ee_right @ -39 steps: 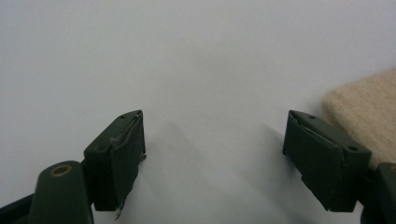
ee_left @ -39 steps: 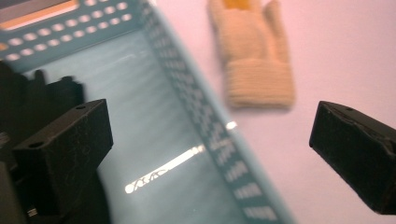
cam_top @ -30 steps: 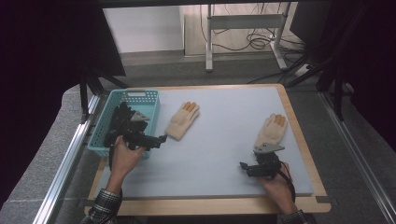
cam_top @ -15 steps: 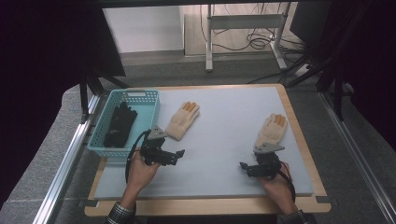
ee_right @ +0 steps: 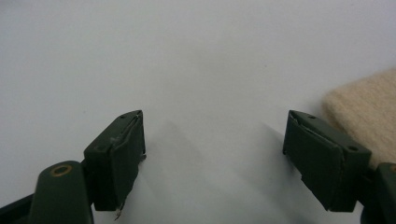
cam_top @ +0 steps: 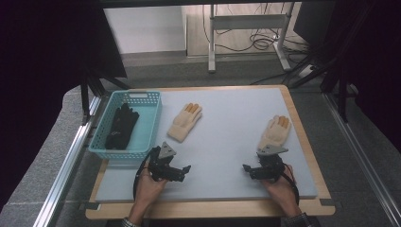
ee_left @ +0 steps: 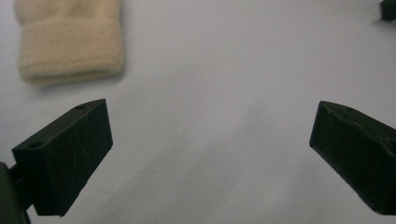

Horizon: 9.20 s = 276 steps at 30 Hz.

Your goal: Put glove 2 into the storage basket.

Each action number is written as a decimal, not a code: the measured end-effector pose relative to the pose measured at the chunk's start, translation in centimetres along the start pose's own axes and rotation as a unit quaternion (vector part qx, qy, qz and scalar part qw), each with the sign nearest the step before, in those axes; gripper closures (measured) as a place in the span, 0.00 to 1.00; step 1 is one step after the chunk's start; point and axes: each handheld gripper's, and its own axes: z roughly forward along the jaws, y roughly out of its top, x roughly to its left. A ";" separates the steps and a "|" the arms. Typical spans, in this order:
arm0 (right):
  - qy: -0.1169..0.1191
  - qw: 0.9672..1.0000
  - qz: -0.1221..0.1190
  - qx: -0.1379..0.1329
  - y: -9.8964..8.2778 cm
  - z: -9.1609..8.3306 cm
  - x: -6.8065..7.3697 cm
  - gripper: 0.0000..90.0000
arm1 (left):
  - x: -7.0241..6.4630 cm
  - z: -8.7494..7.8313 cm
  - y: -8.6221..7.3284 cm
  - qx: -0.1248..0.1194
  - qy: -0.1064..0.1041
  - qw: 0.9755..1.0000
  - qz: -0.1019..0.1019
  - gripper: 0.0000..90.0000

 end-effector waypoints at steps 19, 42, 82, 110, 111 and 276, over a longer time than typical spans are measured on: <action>0.004 1.000 0.002 0.002 0.0 0.0 0.0 0.21 | 0.7 1.7 -1.9 0.047 0.002 0.999 -0.026 0.00; 0.075 0.997 0.008 -0.029 6.4 3.3 1.6 0.65 | 0.7 1.6 -2.0 0.045 0.003 0.999 -0.026 0.00; 0.070 0.997 -0.026 -0.033 16.5 14.2 4.5 0.67 | 0.7 1.6 -2.0 0.047 0.004 0.999 -0.023 0.01; 0.043 0.999 0.012 0.007 18.2 19.1 6.0 0.95 | 0.7 1.6 -2.0 0.048 0.003 0.999 -0.022 0.01; 0.049 0.999 0.018 0.008 18.2 18.9 5.8 0.95 | 0.7 1.6 -2.0 0.048 0.003 0.999 -0.022 0.01; -0.028 0.992 0.105 -0.055 11.0 1.6 -6.8 0.79 | 0.7 1.6 -2.0 0.048 0.003 0.999 -0.022 0.01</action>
